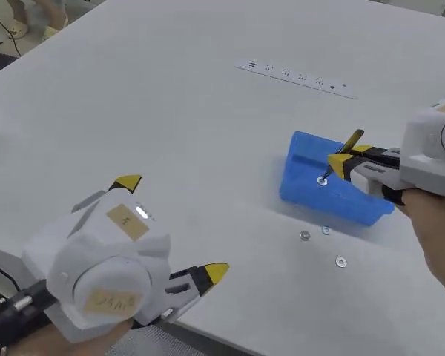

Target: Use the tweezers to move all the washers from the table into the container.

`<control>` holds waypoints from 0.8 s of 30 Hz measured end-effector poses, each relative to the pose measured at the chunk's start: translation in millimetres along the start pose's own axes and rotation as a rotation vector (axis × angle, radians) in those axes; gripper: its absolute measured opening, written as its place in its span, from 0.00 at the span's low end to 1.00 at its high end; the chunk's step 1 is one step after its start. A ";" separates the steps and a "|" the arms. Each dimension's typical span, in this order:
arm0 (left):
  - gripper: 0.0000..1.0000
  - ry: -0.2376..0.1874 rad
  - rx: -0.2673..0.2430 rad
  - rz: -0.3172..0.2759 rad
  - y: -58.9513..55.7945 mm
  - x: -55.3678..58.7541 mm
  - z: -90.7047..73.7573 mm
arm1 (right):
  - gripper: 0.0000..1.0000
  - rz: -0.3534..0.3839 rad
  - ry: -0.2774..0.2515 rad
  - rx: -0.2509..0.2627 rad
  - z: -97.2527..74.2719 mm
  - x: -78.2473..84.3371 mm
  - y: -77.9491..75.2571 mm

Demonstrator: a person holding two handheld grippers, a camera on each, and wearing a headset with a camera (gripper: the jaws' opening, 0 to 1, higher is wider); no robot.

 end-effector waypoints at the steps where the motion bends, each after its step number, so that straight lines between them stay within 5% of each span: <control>1: 0.92 0.001 0.000 0.000 0.1 0.2 0.1 | 0.03 0.002 0.001 0.000 0.8 0.6 -0.5; 24: 0.91 0.012 0.001 -0.001 0.5 2.7 1.8 | 0.03 -0.002 0.054 -0.021 30.0 22.8 0.9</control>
Point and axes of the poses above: the centre of the closed fingertips' face, and the gripper's own axes: z roughly forward along the fingers, y roughly to its left, x roughly out of its underside, the point moved 2 cm from there along -z, roughly backward along the fingers, and after that the axes turned 7 degrees about x, right-handed, at the moved point
